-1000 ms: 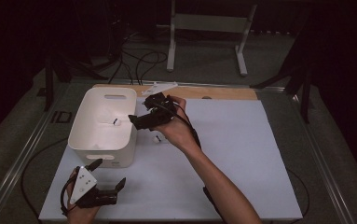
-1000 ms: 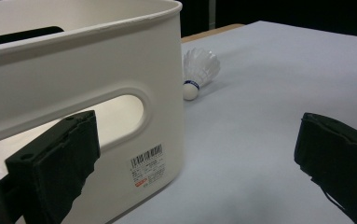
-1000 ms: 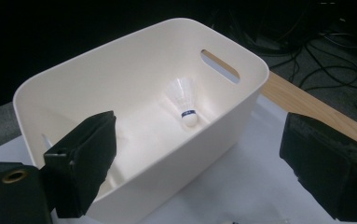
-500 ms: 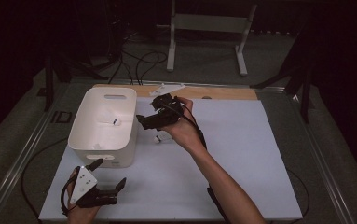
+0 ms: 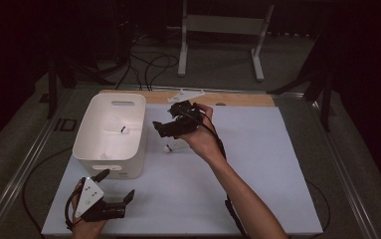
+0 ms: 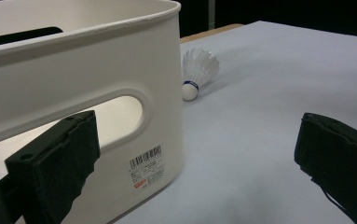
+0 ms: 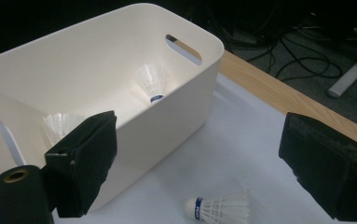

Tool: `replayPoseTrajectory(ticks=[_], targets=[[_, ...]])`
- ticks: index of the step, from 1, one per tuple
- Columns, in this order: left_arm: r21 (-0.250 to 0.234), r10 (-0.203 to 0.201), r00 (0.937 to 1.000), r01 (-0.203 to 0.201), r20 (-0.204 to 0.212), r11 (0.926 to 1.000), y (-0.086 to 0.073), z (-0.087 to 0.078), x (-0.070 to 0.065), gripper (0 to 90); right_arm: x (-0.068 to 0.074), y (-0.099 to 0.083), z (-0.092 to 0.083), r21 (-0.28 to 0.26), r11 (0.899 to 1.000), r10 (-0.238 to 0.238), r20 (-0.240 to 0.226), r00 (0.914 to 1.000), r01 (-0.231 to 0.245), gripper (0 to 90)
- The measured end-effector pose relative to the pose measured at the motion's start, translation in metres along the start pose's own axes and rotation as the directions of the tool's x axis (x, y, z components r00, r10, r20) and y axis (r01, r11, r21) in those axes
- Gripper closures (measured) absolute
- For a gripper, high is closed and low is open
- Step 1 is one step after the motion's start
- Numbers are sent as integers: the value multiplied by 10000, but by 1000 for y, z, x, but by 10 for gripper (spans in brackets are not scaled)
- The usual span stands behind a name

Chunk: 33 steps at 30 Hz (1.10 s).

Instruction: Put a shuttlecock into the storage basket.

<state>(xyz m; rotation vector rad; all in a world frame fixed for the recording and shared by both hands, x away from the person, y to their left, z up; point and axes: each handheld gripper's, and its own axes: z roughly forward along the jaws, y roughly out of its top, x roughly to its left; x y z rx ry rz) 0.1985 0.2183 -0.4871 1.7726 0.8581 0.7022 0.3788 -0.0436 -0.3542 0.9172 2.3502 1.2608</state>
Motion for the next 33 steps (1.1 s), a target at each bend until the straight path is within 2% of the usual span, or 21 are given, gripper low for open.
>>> replayPoseTrajectory(ticks=[33], targets=[[-36, -44, 10000, 44, -17, 10000, 0, 0, 0, 3, -18, -21, 0, 225, 9993, 296, 253, 9992, -302, 110]])
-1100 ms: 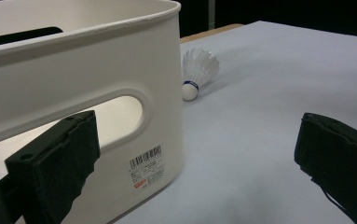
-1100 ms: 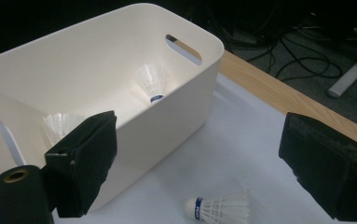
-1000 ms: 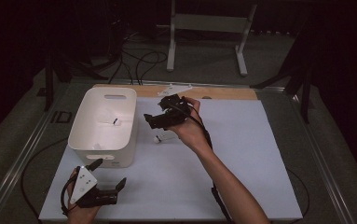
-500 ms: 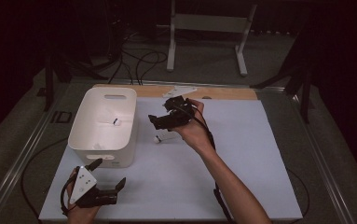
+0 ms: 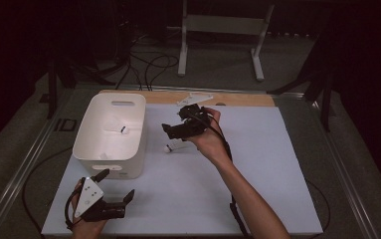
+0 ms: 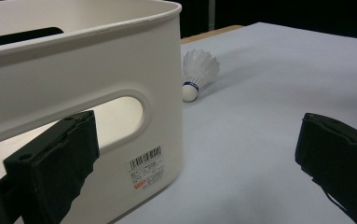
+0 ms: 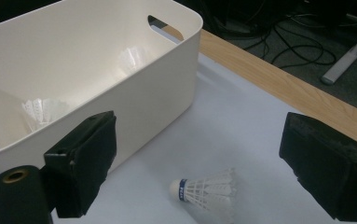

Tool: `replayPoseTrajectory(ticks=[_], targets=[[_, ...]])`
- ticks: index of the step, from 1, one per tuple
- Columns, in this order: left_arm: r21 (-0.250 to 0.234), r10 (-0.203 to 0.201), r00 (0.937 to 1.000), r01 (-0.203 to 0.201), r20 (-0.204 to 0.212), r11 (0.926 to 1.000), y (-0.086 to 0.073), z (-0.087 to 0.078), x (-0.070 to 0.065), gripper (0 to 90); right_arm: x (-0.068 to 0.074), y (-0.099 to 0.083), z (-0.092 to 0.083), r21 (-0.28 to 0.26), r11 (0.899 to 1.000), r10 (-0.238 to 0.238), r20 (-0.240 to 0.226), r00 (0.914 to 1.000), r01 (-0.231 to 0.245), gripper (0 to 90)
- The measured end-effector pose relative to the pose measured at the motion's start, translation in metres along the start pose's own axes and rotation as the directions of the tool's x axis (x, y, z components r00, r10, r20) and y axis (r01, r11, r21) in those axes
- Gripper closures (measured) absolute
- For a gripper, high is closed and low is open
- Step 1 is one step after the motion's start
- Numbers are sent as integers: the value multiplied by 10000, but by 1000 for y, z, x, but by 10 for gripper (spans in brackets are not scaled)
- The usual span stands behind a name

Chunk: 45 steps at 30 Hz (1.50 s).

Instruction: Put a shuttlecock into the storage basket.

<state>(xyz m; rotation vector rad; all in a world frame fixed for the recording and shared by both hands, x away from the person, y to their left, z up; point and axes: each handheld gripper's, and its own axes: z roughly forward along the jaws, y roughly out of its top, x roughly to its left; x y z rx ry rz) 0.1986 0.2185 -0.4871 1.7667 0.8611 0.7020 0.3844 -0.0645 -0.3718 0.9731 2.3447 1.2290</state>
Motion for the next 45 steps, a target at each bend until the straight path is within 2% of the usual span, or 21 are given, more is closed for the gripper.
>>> replayPoseTrajectory(ticks=[22, 45], targets=[[-8, -30, 10000, 30, -35, 10000, 0, 0, 0, 3, -9, -11, 0, 149, 9995, 267, 173, 9995, -270, 114], [18, -2, 10000, 2, -29, 10000, 0, 0, 0, 3, -15, -23, 8, 383, 9980, 498, 201, 9986, -505, 114]])
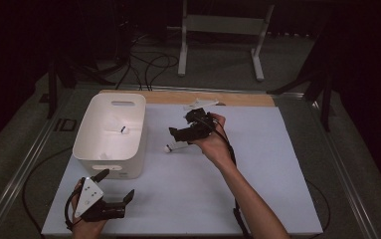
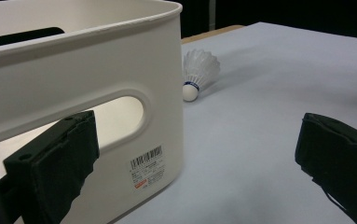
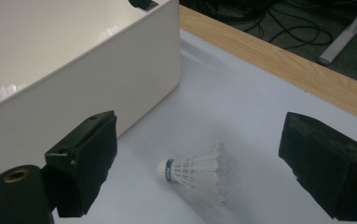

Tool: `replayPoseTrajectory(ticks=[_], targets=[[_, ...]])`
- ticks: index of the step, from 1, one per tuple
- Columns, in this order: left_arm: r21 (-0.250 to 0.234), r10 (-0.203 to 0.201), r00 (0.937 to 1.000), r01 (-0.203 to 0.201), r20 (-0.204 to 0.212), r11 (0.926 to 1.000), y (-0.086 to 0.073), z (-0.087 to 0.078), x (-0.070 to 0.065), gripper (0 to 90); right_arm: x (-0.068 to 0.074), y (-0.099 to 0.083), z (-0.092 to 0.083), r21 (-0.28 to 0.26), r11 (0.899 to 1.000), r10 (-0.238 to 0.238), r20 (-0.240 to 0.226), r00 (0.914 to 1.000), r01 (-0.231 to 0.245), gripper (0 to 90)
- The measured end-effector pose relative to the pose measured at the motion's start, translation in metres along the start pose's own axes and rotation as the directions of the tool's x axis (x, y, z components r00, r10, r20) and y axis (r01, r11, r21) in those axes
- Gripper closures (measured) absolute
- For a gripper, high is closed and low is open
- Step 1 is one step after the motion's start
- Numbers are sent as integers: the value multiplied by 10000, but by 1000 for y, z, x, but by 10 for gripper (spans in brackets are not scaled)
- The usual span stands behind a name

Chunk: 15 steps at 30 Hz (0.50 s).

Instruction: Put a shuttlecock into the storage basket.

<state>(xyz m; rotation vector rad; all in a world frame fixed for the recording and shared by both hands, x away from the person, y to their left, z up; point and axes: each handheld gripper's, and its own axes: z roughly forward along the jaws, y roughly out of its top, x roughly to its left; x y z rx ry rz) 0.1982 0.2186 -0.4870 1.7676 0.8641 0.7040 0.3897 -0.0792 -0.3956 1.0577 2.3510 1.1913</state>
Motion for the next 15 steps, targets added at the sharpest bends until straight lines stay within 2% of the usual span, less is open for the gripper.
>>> replayPoseTrajectory(ticks=[15], targets=[[-5, 36, 10000, -36, 14, 10000, 0, 0, 0, 3, -1, -8, 10, 276, 9995, 147, -45, 9999, -146, 114]])
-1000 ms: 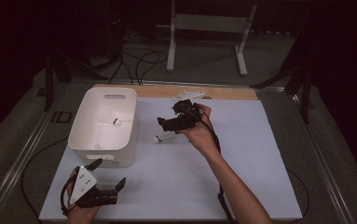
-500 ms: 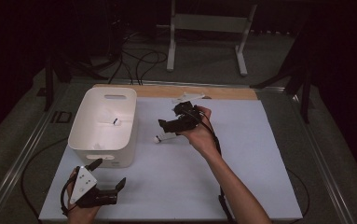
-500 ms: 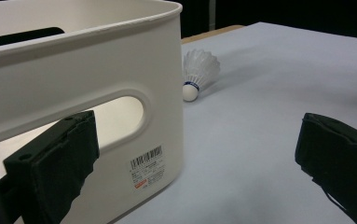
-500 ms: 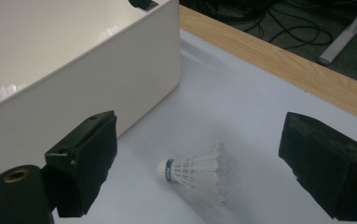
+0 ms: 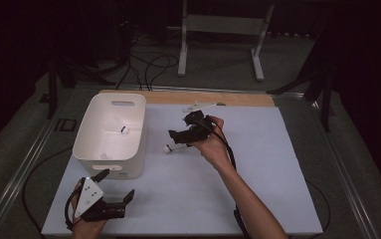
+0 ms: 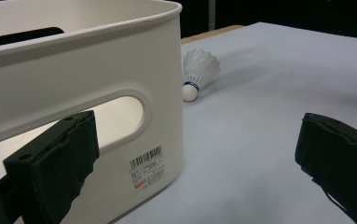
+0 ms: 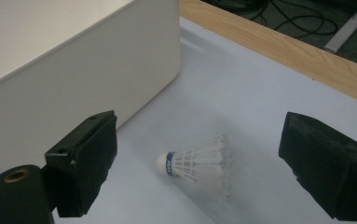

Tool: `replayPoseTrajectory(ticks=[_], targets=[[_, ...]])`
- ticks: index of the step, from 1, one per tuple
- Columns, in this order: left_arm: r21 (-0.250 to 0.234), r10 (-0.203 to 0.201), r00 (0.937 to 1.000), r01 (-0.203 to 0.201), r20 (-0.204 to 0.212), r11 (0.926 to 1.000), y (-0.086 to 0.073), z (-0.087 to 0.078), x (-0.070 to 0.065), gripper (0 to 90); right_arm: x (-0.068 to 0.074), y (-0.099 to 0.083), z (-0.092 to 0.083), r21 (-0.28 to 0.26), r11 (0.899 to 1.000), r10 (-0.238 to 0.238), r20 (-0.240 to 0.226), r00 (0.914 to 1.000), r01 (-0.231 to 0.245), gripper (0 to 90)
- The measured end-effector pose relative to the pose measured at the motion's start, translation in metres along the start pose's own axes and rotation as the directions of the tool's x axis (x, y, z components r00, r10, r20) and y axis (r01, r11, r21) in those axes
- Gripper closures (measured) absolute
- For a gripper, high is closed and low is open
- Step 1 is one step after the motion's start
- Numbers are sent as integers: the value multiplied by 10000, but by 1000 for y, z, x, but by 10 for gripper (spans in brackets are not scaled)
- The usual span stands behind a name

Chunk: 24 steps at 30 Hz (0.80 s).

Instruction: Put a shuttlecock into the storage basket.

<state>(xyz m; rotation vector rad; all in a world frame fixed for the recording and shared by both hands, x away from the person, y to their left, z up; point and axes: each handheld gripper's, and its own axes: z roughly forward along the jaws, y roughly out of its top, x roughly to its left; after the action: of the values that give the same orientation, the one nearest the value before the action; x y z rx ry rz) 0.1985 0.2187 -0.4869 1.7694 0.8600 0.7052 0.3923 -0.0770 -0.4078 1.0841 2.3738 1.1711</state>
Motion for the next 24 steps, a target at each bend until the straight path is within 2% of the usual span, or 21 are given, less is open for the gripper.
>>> replayPoseTrajectory(ticks=[24], targets=[[-20, -24, 10000, 24, -12, 10000, 0, 0, 0, 3, -6, -10, 11, 236, 9994, 268, 18, 9996, -268, 114]])
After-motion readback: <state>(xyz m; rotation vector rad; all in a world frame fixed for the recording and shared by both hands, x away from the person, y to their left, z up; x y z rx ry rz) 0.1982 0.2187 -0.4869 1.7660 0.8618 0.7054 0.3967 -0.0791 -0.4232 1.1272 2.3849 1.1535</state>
